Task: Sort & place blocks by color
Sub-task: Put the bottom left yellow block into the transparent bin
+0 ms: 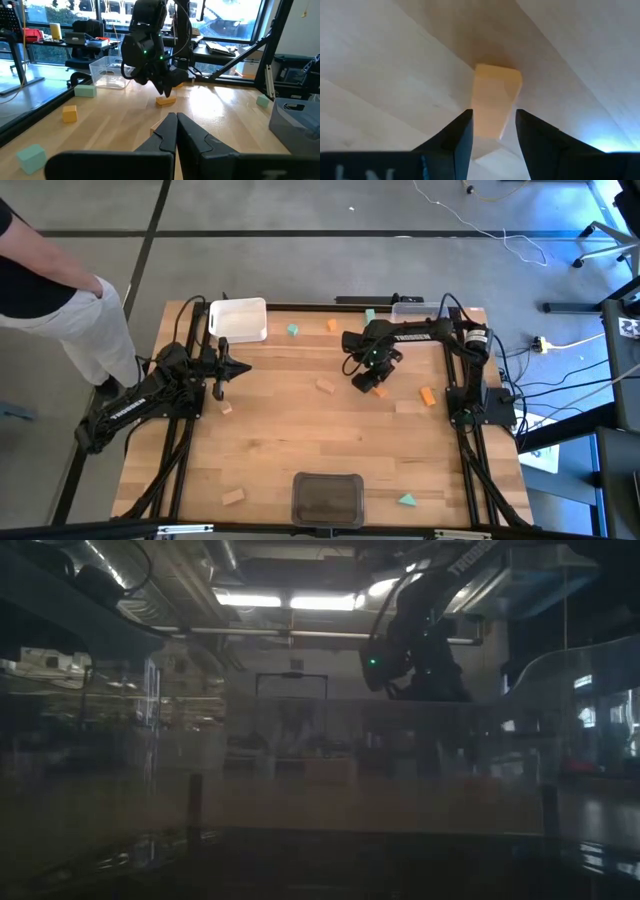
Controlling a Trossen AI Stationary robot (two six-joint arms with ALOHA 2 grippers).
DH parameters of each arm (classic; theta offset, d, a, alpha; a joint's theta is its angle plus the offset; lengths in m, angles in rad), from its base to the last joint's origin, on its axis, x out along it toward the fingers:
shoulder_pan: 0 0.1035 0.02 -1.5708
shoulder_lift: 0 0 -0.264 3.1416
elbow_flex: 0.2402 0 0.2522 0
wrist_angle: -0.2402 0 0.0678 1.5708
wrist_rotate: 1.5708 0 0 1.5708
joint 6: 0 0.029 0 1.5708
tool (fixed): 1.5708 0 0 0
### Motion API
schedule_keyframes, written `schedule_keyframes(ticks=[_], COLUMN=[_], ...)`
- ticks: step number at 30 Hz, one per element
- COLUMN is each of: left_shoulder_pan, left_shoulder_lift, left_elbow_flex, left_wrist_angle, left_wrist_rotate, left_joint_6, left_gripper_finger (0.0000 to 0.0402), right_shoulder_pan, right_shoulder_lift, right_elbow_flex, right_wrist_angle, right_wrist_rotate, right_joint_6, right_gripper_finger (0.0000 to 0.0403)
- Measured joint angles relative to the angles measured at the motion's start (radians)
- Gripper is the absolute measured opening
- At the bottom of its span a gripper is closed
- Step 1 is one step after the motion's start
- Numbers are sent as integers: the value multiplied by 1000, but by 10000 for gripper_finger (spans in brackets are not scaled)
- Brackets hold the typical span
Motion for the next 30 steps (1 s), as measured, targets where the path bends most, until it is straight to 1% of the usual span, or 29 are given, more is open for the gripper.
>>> schedule_keyframes(ticks=[8,14,22,26,30], left_shoulder_pan=[0,0,0,0,0], left_shoulder_lift=[0,0,0,0,0], left_elbow_flex=[0,0,0,0,0], left_wrist_angle=[0,0,0,0,0], left_wrist_rotate=[0,0,0,0,0], left_joint_6=[0,0,0,0,0], left_gripper_finger=[0,0,0,0,0], right_shoulder_pan=[4,25,26,26,26], right_shoulder_lift=[0,0,0,0,0], right_elbow_flex=[0,0,0,0,0], right_wrist_angle=[16,27,32,32,31], right_wrist_rotate=[1,57,61,61,61], right_joint_6=[3,27,60,101,101], right_gripper_finger=[149,149,149,149,149])
